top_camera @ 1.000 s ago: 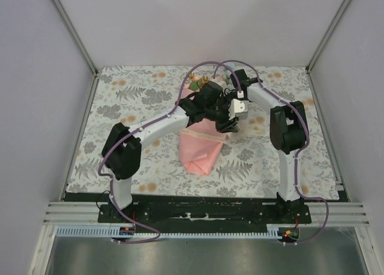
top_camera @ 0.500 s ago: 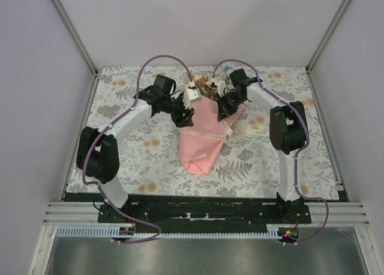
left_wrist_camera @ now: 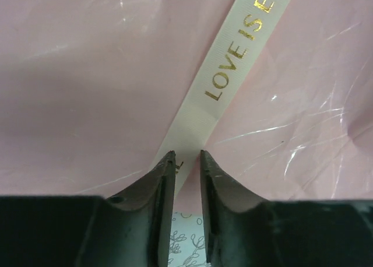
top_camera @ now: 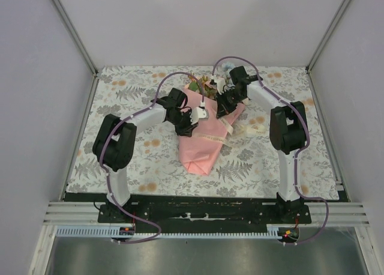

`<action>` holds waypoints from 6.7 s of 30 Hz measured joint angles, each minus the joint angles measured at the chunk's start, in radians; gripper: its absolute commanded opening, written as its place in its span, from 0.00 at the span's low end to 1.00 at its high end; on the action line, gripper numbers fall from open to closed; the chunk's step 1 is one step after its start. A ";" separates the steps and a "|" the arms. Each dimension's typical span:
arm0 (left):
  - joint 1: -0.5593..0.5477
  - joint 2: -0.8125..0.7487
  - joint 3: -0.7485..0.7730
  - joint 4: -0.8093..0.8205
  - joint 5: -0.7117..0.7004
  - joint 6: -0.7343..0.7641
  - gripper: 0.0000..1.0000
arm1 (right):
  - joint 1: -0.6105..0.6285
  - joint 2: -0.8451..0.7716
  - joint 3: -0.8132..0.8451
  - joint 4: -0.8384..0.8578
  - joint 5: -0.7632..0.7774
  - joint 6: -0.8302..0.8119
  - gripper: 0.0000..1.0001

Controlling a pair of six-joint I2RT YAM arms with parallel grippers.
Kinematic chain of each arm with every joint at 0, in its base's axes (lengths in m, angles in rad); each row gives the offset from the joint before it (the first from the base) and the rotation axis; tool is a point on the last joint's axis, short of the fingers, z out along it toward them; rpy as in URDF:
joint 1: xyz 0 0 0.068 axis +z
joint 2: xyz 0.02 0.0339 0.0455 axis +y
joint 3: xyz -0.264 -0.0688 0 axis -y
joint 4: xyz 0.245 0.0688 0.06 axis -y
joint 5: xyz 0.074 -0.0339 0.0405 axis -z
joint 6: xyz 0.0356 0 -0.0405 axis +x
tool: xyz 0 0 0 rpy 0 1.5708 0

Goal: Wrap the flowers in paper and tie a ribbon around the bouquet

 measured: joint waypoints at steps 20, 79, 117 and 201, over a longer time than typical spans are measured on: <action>-0.056 0.013 0.140 0.106 0.111 -0.168 0.30 | 0.000 -0.004 0.008 0.008 -0.024 0.001 0.00; 0.051 -0.093 0.369 -0.460 0.168 0.402 0.02 | 0.041 0.018 0.002 0.004 0.029 -0.019 0.00; 0.095 0.481 0.597 -0.164 0.295 -0.817 0.02 | 0.137 -0.290 -0.407 0.187 -0.126 -0.235 0.00; 0.156 0.235 0.273 0.373 0.385 -1.122 0.63 | 0.093 -0.277 -0.892 1.414 -0.018 0.708 0.02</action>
